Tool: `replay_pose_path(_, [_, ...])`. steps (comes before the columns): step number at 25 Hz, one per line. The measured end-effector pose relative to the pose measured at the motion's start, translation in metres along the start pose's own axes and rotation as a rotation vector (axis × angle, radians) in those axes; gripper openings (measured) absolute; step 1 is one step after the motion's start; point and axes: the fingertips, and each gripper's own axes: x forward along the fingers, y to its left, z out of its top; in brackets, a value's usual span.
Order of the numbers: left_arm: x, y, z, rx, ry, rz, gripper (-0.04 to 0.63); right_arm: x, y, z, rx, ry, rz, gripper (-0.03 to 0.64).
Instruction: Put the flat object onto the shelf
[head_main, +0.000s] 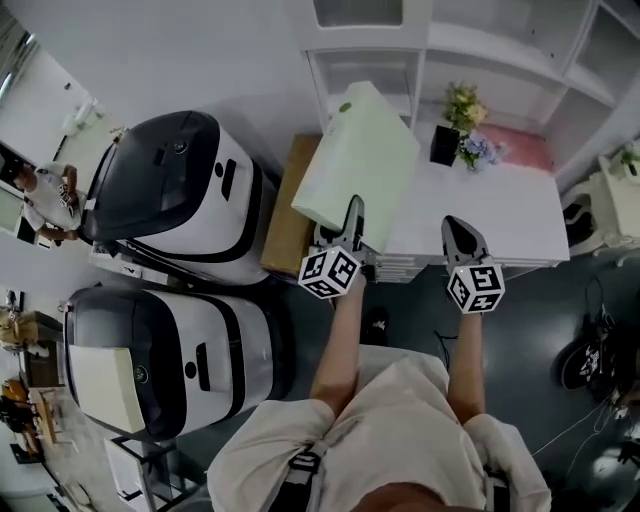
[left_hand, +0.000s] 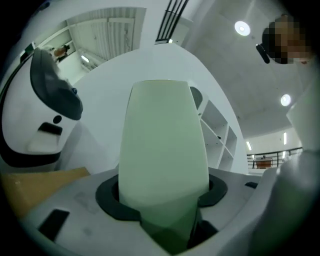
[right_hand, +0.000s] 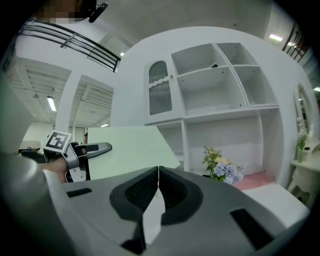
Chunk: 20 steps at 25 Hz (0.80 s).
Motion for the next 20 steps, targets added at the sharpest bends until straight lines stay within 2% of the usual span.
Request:
replay_pose_path(6, [0.060,0.029,-0.010,-0.267,-0.019,0.014,0.261,0.047,-0.022,0.013,-0.001,-0.002,-0.004,0.069])
replay_pose_path(11, [0.096,0.053,-0.017,-0.424,-0.019,-0.006,0.261,0.079,-0.030,0.015,-0.003,0.003,-0.007,0.069])
replay_pose_path(20, [0.102,0.085,-0.041,-0.748,-0.073,0.014,0.261,0.095,-0.032,-0.015,0.019,0.079,-0.027,0.069])
